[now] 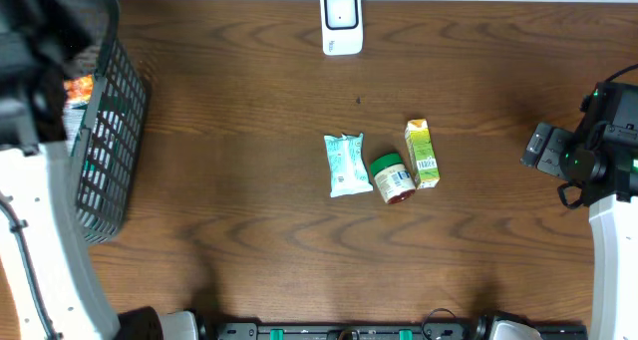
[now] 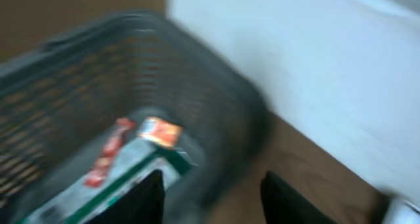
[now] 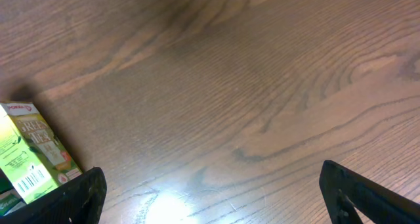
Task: Scan the item barcode
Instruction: 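Move the left gripper over the basket and lower it inside, then grasp the red Nestlé wrapper in the basket with the left gripper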
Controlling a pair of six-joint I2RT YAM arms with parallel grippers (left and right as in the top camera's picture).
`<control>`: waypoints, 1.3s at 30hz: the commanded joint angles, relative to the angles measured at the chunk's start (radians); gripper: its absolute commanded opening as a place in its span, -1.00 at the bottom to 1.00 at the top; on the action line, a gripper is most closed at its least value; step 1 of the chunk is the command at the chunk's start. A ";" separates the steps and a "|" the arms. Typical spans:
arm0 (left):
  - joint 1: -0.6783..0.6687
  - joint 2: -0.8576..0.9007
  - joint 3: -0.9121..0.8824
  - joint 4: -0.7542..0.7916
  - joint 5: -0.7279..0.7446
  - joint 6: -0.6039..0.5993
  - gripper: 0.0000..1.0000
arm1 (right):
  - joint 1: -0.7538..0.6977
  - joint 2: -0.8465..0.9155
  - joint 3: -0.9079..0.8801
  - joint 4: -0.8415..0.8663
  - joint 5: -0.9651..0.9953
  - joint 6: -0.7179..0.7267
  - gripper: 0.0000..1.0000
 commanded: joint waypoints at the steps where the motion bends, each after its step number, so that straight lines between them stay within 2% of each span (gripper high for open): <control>1: 0.124 0.081 0.008 -0.021 -0.039 0.038 0.04 | -0.004 -0.005 0.006 -0.002 0.006 -0.008 0.98; 6: 0.216 0.203 0.008 -0.031 -0.038 0.066 0.15 | -0.004 -0.005 0.006 -0.001 0.006 -0.008 0.98; 16: 0.304 0.468 0.007 -0.011 -0.037 0.167 0.07 | -0.004 -0.005 0.006 -0.002 0.006 -0.008 0.98; 22: 0.326 0.606 0.007 0.026 -0.035 0.332 0.07 | -0.004 -0.005 0.006 -0.002 0.006 -0.008 0.98; 30: 0.365 0.718 0.006 0.044 -0.031 0.343 0.08 | -0.004 -0.005 0.006 -0.002 0.006 -0.008 0.98; 39: 0.406 0.793 0.006 0.067 0.064 0.380 0.08 | -0.004 -0.005 0.006 -0.002 0.006 -0.008 0.99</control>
